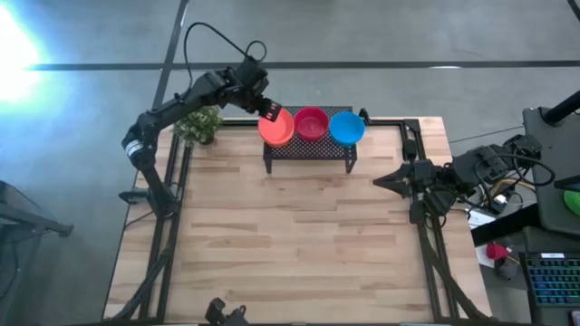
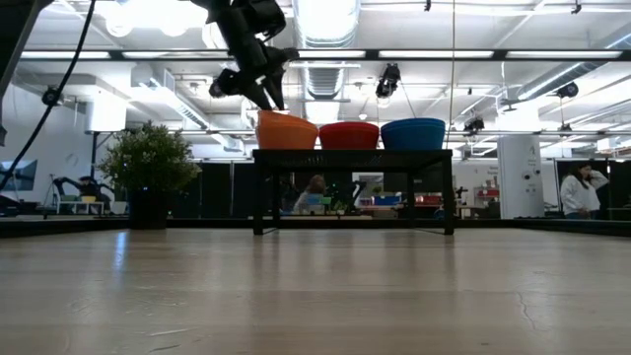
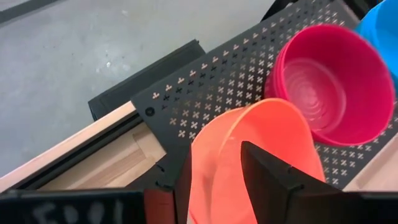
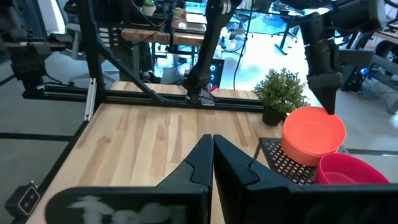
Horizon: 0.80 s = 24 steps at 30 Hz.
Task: Pick & Place Mini bowls
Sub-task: Stack the orange bowl on top of the orange bowl on the shelf
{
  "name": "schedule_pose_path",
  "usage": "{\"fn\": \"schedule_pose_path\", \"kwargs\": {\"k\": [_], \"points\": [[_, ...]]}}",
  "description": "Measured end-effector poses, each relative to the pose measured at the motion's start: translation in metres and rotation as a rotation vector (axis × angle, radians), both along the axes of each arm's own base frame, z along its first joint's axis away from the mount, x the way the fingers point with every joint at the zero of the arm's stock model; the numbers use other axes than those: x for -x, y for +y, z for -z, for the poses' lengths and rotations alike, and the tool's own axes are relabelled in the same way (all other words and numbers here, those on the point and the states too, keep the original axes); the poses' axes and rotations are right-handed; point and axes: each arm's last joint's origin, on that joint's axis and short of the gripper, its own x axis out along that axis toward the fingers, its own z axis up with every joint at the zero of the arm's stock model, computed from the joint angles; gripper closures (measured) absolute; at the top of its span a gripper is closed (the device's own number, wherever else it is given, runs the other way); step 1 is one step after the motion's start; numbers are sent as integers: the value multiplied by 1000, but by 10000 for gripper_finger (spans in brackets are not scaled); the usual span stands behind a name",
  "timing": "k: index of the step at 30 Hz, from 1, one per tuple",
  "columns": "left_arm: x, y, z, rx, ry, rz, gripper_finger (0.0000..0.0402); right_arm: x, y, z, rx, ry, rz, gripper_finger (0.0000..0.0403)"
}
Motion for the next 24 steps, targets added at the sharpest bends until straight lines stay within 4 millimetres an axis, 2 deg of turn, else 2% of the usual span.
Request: {"fn": "schedule_pose_path", "kwargs": {"k": [10, 15, 20, 24], "points": [[1, -1, -19, -36, -54, 8, 271, 0, 0, 0, -4, 0, 1, 394], [-1, -4, -17, 2, -76, 83, 276, 0, 0, 0, 0, 0, 0, 394], [-5, -1, -7, 1, -35, 113, 323, 0, 0, 0, 4, 0, -1, 394], [-7, 2, -8, -61, -32, 114, 373, 0, 0, 0, 3, 0, -1, 394]]}}
